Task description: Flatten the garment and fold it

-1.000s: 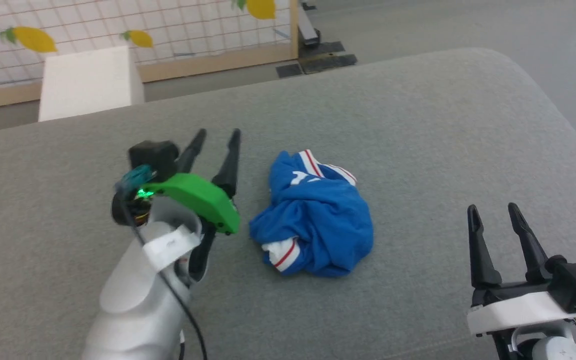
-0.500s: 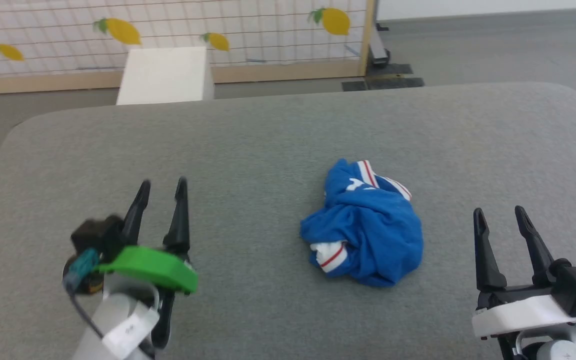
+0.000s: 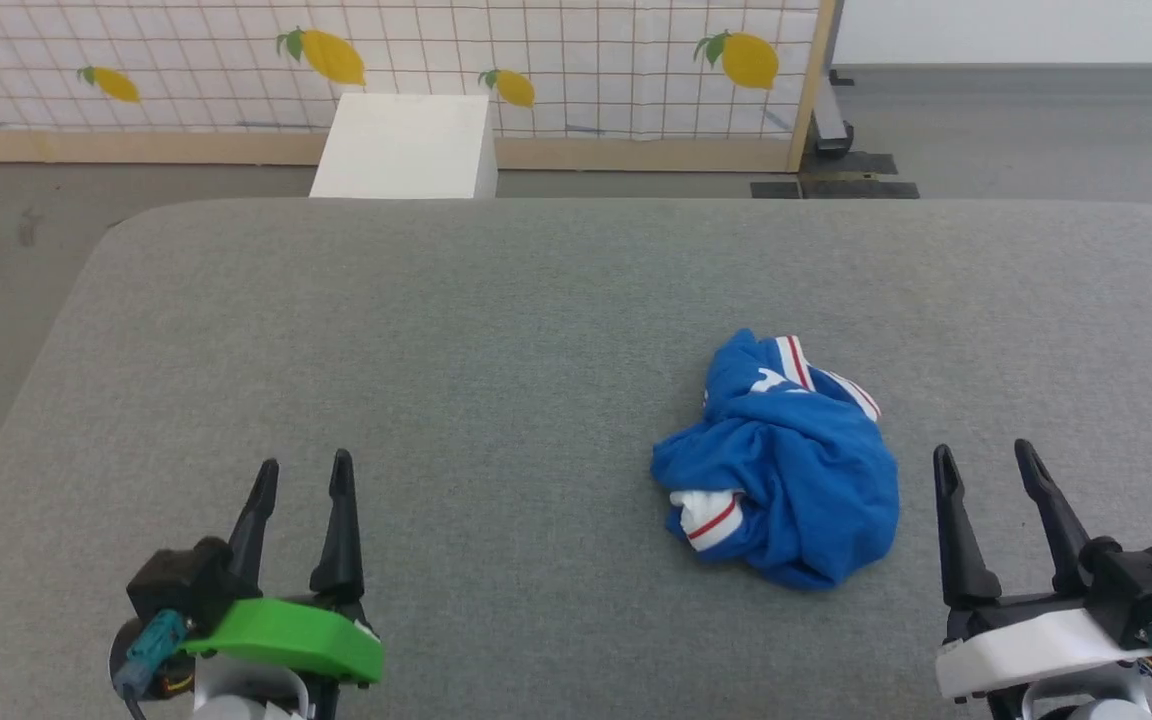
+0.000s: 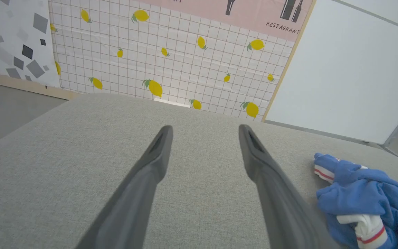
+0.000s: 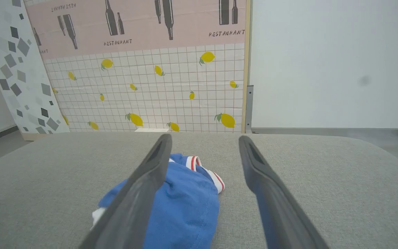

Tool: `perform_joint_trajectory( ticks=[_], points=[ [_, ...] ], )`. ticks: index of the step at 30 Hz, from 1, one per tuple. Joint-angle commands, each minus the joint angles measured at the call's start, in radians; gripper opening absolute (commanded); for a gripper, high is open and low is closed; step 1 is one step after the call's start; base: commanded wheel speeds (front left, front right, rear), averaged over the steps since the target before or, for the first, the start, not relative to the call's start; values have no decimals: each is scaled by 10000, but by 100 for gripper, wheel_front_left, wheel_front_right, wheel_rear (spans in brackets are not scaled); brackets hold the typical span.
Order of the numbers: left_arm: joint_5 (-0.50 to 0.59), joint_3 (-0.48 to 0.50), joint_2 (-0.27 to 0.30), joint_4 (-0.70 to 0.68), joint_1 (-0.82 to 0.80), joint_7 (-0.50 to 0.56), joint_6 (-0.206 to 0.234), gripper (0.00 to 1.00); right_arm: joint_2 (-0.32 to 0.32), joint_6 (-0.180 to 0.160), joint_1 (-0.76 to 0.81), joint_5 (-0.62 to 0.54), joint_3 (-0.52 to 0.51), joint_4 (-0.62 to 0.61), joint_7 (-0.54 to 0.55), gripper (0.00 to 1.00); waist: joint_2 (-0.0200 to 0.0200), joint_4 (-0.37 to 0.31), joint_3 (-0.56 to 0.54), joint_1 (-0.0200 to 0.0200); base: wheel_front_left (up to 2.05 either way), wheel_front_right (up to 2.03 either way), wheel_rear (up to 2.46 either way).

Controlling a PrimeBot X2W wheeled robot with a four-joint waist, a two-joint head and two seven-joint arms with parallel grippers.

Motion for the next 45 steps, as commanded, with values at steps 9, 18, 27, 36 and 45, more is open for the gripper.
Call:
perform_joint_trajectory(
  ticks=[9,18,27,36,45],
  points=[
    [328,212,-298,-78,454,-45,-184,100,9,-15,89,-36,41,149,-15,100,0,28,23,0,0,0,0],
    [405,395,-376,-87,509,-45,-256,100,9,-15,66,20,52,115,-23,100,0,-30,61,0,0,0,0],
    [474,494,-398,-41,534,-45,-298,100,9,-15,51,86,86,133,-31,100,0,-53,50,0,0,0,0],
    [289,184,-403,170,207,-45,-223,100,9,-15,7,124,55,146,-39,100,0,-71,152,0,0,0,0],
    [-721,-3018,-404,1337,-2093,354,-221,100,9,-15,-163,167,243,221,-44,100,0,-298,215,0,0,0,0]
  ],
)
